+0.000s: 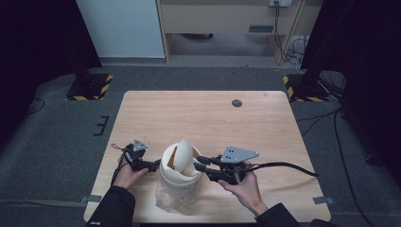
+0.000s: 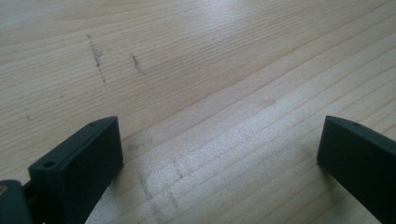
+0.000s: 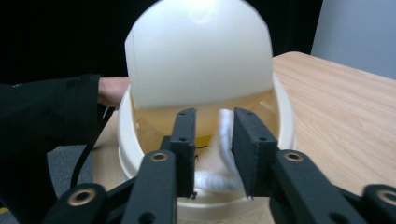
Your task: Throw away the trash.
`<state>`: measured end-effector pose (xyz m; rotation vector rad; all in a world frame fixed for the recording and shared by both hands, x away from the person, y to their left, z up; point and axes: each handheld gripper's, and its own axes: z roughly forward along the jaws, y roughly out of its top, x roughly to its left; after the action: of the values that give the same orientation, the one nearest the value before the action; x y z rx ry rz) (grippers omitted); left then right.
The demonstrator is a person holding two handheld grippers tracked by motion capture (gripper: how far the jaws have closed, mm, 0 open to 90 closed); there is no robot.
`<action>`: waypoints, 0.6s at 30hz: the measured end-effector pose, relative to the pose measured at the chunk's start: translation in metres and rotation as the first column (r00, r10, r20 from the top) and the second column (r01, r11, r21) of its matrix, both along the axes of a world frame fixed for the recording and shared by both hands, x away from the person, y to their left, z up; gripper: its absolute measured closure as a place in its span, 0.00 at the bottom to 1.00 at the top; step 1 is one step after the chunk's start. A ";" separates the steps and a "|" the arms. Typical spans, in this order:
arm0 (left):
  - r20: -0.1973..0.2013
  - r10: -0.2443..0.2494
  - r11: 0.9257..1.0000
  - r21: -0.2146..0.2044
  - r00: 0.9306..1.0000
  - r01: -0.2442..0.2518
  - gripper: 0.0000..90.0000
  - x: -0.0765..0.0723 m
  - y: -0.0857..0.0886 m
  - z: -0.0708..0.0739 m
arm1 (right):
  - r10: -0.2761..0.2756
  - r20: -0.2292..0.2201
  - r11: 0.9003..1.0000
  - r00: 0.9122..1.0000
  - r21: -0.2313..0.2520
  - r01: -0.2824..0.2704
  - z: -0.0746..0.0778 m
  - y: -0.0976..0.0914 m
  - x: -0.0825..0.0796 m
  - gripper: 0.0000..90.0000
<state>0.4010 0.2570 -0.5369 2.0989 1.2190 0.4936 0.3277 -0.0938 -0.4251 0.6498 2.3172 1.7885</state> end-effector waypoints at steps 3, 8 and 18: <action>0.000 0.000 1.000 0.000 1.000 0.000 0.00 0.000 0.000 0.000 | -0.011 0.013 1.000 1.000 0.008 0.011 0.005 -0.004 0.000 0.71; 0.000 0.000 1.000 0.000 1.000 0.000 0.00 0.000 0.000 0.000 | -0.027 0.033 1.000 0.999 0.011 0.027 0.011 -0.010 0.000 0.66; 0.000 0.000 1.000 0.000 1.000 0.000 0.00 0.000 0.000 0.000 | -0.157 0.032 0.987 0.987 0.018 0.157 0.010 -0.046 0.017 0.53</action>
<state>0.4010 0.2570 -0.5369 2.0991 1.2191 0.4936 0.3450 -0.1394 -0.4149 0.7756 2.1669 1.7349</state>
